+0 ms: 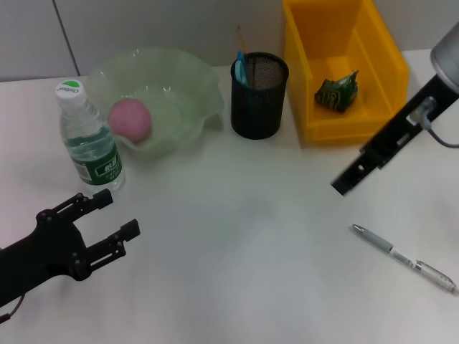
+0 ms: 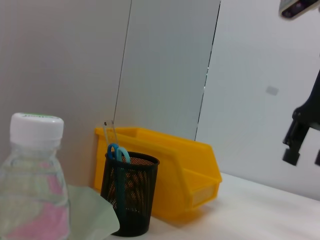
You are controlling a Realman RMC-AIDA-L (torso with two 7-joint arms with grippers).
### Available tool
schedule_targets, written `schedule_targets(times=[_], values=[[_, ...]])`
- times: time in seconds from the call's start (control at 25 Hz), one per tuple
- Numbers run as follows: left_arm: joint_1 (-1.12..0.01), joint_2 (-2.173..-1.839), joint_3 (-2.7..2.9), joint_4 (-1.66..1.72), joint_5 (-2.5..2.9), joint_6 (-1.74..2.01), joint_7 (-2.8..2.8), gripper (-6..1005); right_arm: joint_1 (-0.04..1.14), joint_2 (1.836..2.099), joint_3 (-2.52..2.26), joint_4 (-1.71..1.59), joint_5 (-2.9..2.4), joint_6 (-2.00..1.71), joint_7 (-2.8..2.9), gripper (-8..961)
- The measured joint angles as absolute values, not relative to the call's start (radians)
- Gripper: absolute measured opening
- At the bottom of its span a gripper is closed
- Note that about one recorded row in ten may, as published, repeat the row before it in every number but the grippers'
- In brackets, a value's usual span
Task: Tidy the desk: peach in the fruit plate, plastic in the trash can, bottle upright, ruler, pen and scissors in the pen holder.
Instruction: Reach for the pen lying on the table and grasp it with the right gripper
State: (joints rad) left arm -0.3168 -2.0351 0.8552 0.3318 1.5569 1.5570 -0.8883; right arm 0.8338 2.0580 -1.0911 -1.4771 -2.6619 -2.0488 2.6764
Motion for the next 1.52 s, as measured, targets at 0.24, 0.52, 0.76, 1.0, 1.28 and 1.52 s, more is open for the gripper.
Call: schedule_targets(times=[0.24,0.52,0.76,1.0,1.28,1.52], values=[[-0.313,-2.033,0.857,0.349,1.557,1.551,-0.896,740,0.890,2.060,-1.114,-1.324,-2.792,-2.077,2.666,783],[-0.318,-2.032,0.857,0.350,1.557,1.547,-0.896,740,0.903,2.057,-1.118,-1.189,-2.897,-2.018,2.591,783],[-0.320,-2.032,0.849,0.353,1.557,1.535,-0.896,740,0.860,2.073,-1.123,-1.173,-2.914,-1.952,2.531,783],[-0.321,-2.032,0.851,0.354,1.557,1.522,-0.896,741,0.814,2.079,-1.176,-1.174,-2.902,-1.901,2.508,783],[-0.321,-2.033,0.855,0.354,1.557,1.520,-0.896,741,0.757,2.082,-1.262,-1.181,-2.846,-1.831,2.484,782],[-0.321,-2.032,0.858,0.354,1.557,1.518,-0.896,741,0.741,2.084,-1.299,-1.183,-2.829,-1.809,2.483,782]])
